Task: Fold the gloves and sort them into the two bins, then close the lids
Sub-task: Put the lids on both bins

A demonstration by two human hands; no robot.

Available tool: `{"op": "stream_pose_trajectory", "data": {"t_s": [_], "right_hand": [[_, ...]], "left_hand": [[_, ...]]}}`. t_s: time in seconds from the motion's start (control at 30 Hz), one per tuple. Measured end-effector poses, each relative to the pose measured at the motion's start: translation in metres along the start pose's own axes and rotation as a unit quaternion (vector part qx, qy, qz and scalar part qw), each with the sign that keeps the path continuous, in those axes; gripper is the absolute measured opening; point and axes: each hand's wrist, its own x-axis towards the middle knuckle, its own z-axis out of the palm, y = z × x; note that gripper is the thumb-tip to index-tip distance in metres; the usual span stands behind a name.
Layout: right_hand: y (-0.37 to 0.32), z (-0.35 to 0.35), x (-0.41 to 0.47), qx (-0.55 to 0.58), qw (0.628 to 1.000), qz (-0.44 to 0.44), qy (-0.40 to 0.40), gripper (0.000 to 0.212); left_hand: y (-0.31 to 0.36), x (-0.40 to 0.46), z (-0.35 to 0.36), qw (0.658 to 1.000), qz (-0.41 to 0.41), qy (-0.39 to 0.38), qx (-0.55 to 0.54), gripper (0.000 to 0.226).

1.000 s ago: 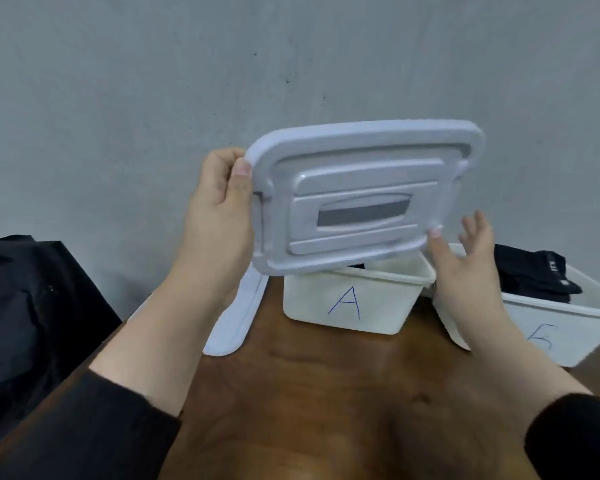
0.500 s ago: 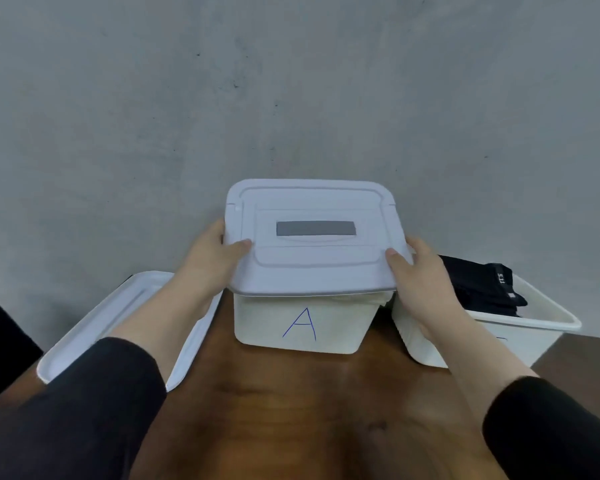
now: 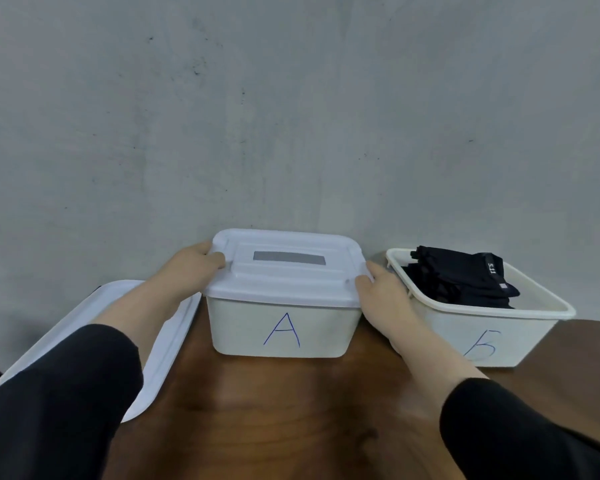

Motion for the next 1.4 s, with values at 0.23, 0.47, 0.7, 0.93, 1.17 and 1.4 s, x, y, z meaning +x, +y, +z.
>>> {"op": "stream_pose_trajectory", "data": {"t_s": [0.23, 0.47, 0.7, 0.93, 1.17, 1.4], "right_hand": [[-0.008, -0.003, 0.011, -0.099, 0.995, 0.020, -0.015, 0.023], [0.001, -0.008, 0.007, -0.058, 0.997, 0.033, -0.025, 0.025], [0.007, 0.000, 0.003, 0.180, 0.978, 0.103, 0.006, 0.069], [0.006, 0.002, -0.003, 0.198, 0.973, 0.122, 0.004, 0.024], [0.004, 0.002, 0.008, 0.056, 0.997, 0.050, 0.033, 0.021], [-0.007, 0.004, -0.020, -0.027, 0.985, -0.111, 0.133, 0.035]], "left_hand": [[0.003, -0.003, -0.010, 0.998, -0.046, -0.033, 0.020, 0.051], [-0.004, -0.011, -0.018, 0.998, -0.053, -0.042, 0.007, 0.046], [-0.003, -0.005, -0.006, 0.996, -0.051, 0.042, -0.064, 0.082], [-0.025, -0.002, -0.002, 0.990, -0.030, 0.005, -0.138, 0.028], [-0.024, 0.006, 0.003, 0.997, 0.012, 0.035, -0.073, 0.026], [-0.022, -0.010, 0.003, 0.989, 0.053, 0.133, -0.026, 0.054]]}}
